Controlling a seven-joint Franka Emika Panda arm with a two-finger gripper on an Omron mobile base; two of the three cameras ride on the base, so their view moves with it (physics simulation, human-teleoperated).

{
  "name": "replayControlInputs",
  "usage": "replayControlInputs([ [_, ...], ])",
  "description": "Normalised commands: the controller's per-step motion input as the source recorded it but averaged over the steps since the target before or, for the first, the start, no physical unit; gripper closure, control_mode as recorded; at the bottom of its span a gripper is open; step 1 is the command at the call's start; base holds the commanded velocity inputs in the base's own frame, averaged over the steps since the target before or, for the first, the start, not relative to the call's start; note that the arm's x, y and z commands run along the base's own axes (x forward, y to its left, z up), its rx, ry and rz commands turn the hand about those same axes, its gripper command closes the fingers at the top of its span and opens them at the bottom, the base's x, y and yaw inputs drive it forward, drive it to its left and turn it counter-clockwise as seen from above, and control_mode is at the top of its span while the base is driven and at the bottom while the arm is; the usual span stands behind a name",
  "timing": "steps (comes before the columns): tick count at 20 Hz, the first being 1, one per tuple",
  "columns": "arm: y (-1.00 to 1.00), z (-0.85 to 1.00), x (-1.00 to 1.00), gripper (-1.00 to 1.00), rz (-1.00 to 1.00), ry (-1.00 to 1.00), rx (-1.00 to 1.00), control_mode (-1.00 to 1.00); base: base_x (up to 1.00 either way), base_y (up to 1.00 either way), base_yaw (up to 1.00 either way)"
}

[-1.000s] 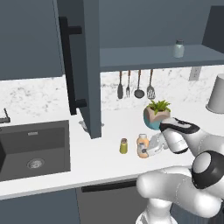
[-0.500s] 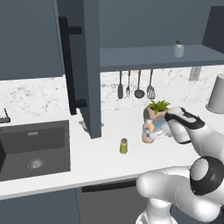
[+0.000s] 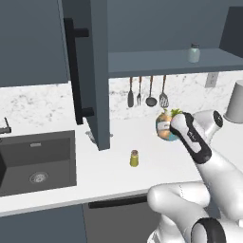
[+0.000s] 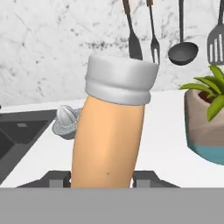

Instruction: Put the shaker and condiment bottle from the counter next to their counterparts in the cabinet.

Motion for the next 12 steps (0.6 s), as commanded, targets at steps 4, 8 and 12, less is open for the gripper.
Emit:
replayControlInputs([
  [4, -0.02, 0.88, -0.38, 1.0, -0.32, -0.01, -0.01, -1.0, 0.0, 0.0, 0.0],
  [8, 0.0, 0.99, -0.52, 1.0, -0.26, -0.11, -0.07, -1.0, 0.0, 0.0, 0.0],
  [12, 0.0, 1.0, -0.49, 1.0, -0.18, -0.19, -0.12, -1.0, 0.0, 0.0, 0.0],
])
